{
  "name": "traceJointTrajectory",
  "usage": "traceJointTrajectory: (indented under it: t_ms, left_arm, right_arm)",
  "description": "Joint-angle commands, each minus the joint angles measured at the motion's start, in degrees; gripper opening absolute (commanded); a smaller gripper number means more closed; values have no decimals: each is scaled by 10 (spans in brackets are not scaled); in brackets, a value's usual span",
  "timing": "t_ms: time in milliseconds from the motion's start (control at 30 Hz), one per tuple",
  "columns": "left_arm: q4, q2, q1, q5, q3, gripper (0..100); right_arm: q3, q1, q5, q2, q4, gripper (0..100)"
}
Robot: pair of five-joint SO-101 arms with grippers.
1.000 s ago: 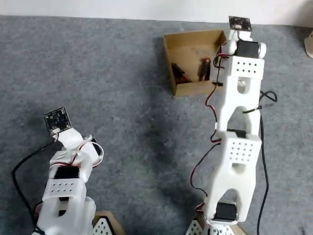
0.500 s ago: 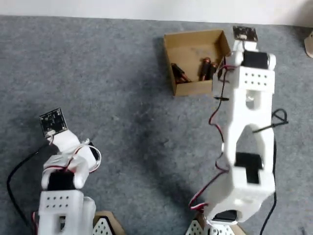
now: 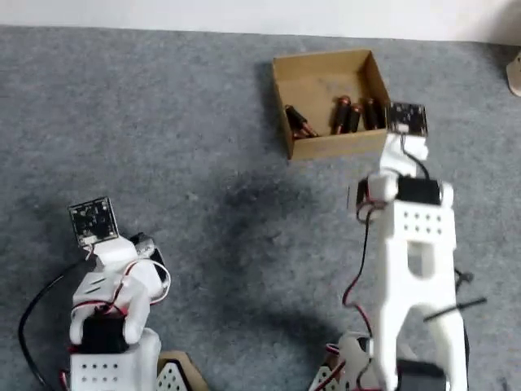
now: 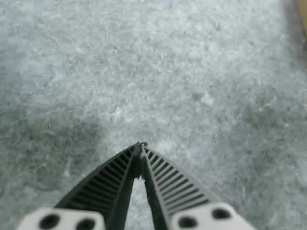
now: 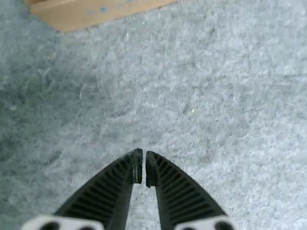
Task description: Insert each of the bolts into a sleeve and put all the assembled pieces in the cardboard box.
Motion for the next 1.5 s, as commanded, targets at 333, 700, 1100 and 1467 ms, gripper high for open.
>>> traceJointTrajectory:
  t_ms: [333, 700, 1100, 1467]
  left_arm:
    - [30, -15, 5, -79, 0, 5]
    - [49, -15, -39, -138, 22, 5]
    - [83, -15, -40, -175, 43, 5]
    - [91, -13, -120, -200, 73, 5]
  right_arm:
    - [227, 13, 0, -221, -116, 3]
    - [367, 13, 23, -314, -190, 3]
    - [552, 13, 27, -531, -218, 3]
    - [684, 28, 25, -767, -132, 4]
